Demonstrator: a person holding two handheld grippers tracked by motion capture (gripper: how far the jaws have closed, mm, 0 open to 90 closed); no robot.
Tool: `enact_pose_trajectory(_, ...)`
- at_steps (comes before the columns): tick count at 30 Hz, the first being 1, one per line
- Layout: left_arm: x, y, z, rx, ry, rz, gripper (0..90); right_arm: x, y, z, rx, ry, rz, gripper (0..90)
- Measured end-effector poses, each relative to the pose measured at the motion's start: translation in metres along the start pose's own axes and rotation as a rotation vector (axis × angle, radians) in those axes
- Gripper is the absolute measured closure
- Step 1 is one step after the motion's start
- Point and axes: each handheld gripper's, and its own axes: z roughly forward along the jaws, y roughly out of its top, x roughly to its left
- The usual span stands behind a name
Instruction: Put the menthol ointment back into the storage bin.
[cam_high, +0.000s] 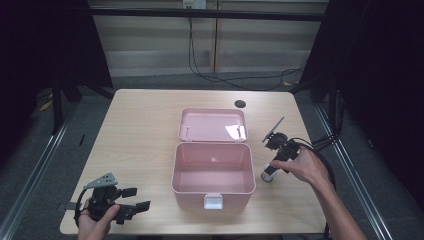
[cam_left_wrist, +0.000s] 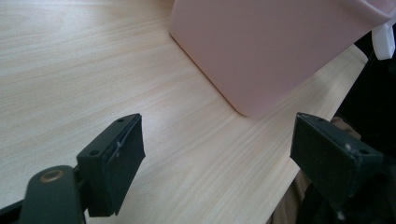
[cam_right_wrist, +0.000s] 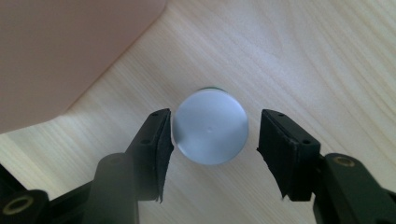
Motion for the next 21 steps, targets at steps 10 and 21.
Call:
enact_pose_trajectory(10,0.000,0.000,0.000,-0.002,-0.002,-0.001,17.3,0.004,0.005,0.010,0.045,-0.004,-0.027,48.1)
enact_pose_trajectory(21,0.000,0.000,0.000,0.000,0.000,-0.003,17.3,0.005,0.011,0.018,0.081,-0.017,-0.034,50.7)
